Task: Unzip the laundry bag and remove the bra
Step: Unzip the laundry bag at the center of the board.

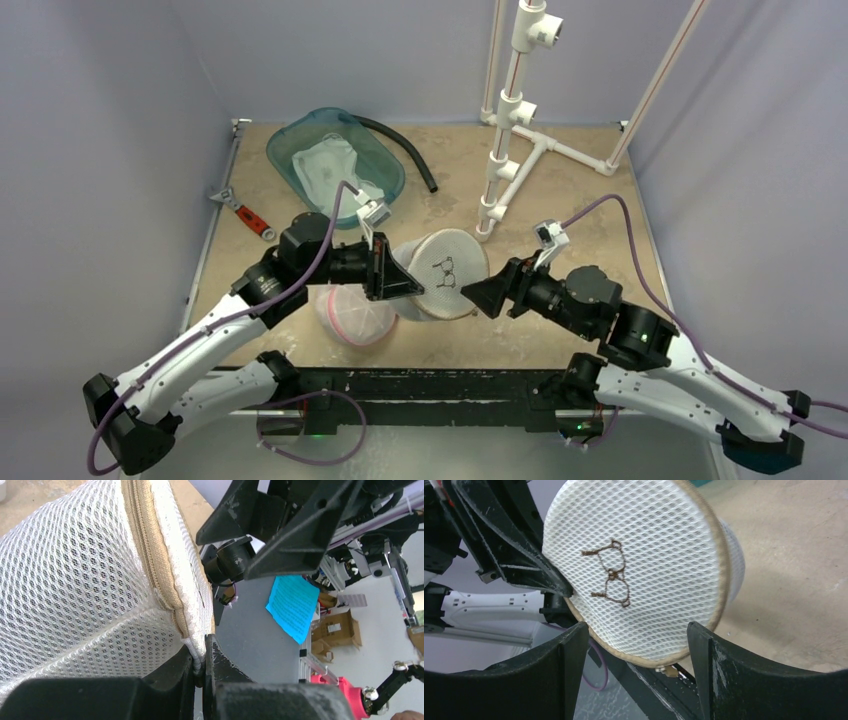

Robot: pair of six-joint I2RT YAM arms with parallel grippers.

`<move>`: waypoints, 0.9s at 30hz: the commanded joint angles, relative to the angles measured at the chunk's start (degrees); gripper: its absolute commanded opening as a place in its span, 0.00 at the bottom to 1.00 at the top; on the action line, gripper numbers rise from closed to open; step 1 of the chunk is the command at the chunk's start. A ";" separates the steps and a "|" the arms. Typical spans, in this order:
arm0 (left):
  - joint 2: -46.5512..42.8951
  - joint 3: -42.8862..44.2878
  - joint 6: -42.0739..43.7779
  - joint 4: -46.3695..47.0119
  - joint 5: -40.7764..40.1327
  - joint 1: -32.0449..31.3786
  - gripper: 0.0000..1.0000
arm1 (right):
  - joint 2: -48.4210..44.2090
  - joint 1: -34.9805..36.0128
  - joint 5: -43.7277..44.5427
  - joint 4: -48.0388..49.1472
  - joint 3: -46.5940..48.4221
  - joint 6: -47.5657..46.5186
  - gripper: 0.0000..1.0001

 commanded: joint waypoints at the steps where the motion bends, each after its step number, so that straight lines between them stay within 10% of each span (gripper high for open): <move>1: -2.23 2.33 4.45 -0.26 2.92 0.26 0.00 | -1.77 -0.31 4.63 -2.95 2.80 0.70 0.74; 16: -6.85 0.77 3.61 2.15 5.69 0.25 0.00 | 0.95 -0.33 -0.10 4.72 0.15 -0.45 0.58; 23: -6.46 1.08 3.96 2.70 6.54 0.23 0.00 | 2.51 -0.70 -6.14 8.78 -0.06 -0.26 0.32; 27: -5.90 1.38 3.90 2.03 4.12 0.24 0.00 | 2.57 -0.85 -7.70 9.98 -0.02 0.52 0.00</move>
